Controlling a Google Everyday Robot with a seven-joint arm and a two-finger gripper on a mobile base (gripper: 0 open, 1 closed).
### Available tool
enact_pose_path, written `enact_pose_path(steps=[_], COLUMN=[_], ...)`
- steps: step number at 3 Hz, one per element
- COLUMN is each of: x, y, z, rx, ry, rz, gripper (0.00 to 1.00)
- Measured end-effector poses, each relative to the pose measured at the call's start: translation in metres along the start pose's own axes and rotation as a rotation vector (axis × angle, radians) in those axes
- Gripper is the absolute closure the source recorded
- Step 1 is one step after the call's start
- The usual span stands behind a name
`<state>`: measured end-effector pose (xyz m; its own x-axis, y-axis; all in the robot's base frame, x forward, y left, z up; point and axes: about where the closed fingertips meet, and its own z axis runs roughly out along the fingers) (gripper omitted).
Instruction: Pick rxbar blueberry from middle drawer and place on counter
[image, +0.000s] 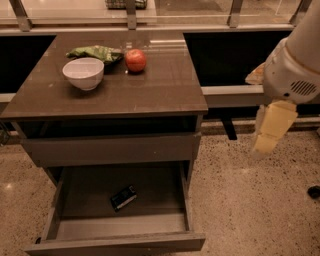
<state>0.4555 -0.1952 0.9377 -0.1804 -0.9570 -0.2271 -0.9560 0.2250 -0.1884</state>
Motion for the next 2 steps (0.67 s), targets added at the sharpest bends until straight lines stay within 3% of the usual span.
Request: enact_pose_path(steps=[1, 2], x=[-0.0342, -0.0300], y=[0.0192, 0.0208], z=[0.0881, 0.0852], rx=[-0.100, -0.101], ry=[-0.025, -0.018], rz=[-0.116, -0.108], gripper=[0.00, 0.00])
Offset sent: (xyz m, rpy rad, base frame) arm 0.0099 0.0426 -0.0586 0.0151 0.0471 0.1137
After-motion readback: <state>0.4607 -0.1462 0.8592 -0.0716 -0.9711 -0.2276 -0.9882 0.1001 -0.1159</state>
